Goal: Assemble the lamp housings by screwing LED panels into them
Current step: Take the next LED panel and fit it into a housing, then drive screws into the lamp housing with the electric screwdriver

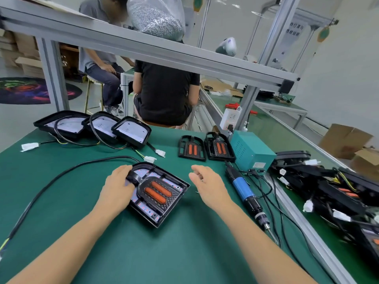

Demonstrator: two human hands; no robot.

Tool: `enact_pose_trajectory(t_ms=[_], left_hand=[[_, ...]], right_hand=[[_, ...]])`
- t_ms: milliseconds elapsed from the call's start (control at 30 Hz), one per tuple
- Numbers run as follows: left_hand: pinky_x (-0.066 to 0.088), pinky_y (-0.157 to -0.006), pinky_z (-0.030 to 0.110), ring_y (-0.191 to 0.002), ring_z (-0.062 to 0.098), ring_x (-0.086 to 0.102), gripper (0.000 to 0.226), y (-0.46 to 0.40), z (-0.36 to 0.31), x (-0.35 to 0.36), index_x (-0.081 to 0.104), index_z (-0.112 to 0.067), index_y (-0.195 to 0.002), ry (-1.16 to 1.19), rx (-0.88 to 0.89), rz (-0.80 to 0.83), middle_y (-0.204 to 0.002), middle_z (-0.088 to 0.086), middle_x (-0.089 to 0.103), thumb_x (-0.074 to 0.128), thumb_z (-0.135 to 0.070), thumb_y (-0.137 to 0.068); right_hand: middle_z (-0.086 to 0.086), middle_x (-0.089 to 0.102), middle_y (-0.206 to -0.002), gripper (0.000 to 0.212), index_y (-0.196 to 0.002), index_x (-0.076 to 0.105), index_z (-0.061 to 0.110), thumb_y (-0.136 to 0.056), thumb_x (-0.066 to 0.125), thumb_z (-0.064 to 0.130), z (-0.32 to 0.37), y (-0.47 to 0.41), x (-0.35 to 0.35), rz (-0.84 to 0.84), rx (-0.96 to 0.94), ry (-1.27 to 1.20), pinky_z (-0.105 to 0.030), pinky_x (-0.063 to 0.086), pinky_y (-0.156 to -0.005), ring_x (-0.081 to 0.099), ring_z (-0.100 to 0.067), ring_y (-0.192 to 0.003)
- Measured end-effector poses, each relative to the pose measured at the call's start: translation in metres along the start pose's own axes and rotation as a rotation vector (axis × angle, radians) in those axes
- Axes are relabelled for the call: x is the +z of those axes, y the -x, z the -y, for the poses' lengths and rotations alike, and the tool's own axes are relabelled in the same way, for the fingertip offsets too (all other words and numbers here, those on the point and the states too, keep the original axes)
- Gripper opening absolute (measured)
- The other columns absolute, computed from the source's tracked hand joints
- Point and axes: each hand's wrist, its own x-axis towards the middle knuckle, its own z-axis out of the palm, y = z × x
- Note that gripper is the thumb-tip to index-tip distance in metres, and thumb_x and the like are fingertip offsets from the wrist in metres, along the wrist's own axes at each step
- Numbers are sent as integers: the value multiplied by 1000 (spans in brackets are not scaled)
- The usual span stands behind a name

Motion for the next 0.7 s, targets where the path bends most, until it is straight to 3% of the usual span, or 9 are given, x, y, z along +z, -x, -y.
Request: enact_pose_trajectory(t_ms=[100,200,300,400,533,700], left_hand=[[32,-82,27,-99,19,46,42,-1,-7,-3,60,-13,-115,76,14,-37,-122,8,56,51,7,-79],[33,-86,29,-102,18,47,47,-2,-18,-7,59,-17,-120,101,11,-98,-127,2,53,54,5,-79],[32,-89,28,-111,19,47,45,-2,-41,-5,59,-17,-122,88,81,-118,-128,0,55,52,4,-82],[35,-87,27,-106,17,49,30,-2,-72,2,67,-15,-110,26,245,-101,-113,-1,63,56,-2,-85],[39,-91,29,-100,17,56,15,-9,-114,19,73,-18,-94,-113,426,74,-96,-6,70,63,-13,-84],[35,-94,31,-92,12,61,16,-23,-145,52,72,-28,-88,-410,462,355,-80,-15,62,60,-18,-85]], right_hand=[[-7,49,-135,40,-140,47,11,-101,48,21,-36,5,-20,-145,97,220,-33,37,-97,45,-24,-125],[-10,46,-135,41,-138,46,7,-100,51,22,-68,11,-39,-212,225,332,-34,39,-94,42,-26,-124],[-12,45,-134,41,-134,45,6,-98,54,26,-87,15,-50,-175,312,432,-34,38,-90,41,-28,-121],[-13,50,-128,42,-127,46,6,-96,58,30,-97,11,-53,-91,388,451,-34,40,-85,48,-30,-117],[-15,54,-128,48,-129,44,4,-95,59,35,-101,1,-54,10,474,398,-32,41,-83,54,-32,-115],[-17,49,-133,53,-133,41,4,-95,60,35,-96,-15,-49,22,451,364,-36,42,-93,51,-33,-119]])
